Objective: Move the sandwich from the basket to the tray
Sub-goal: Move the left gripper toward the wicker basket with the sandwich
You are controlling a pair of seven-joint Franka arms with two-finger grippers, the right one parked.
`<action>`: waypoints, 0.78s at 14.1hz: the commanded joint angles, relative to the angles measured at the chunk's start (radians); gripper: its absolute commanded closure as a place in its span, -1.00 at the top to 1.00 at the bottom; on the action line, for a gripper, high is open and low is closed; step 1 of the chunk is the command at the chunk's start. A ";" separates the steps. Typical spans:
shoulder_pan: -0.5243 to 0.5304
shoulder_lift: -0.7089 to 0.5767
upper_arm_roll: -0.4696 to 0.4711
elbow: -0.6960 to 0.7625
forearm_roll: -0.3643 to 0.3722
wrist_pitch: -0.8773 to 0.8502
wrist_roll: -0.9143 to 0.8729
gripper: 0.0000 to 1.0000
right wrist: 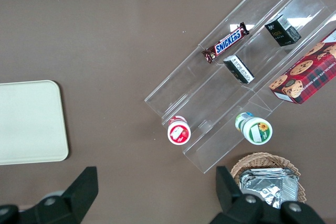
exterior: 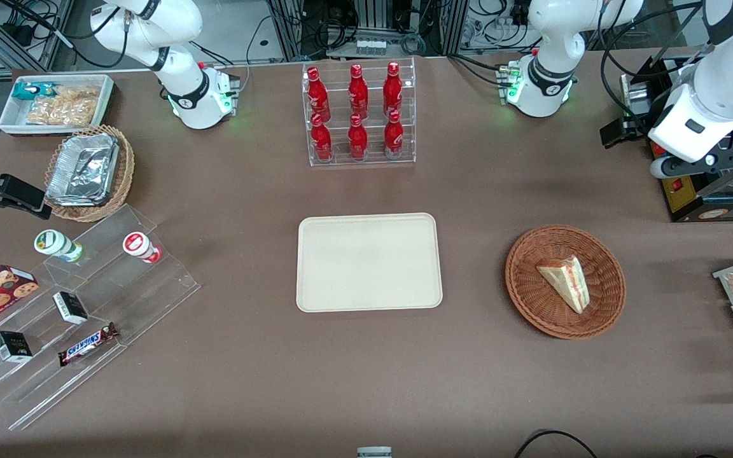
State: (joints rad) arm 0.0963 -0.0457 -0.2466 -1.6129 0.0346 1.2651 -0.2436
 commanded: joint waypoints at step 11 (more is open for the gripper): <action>0.008 0.208 0.053 -0.007 0.051 0.123 -0.009 1.00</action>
State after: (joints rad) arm 0.0989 0.1156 -0.2134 -1.6192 0.0745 1.3477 -0.2468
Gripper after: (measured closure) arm 0.000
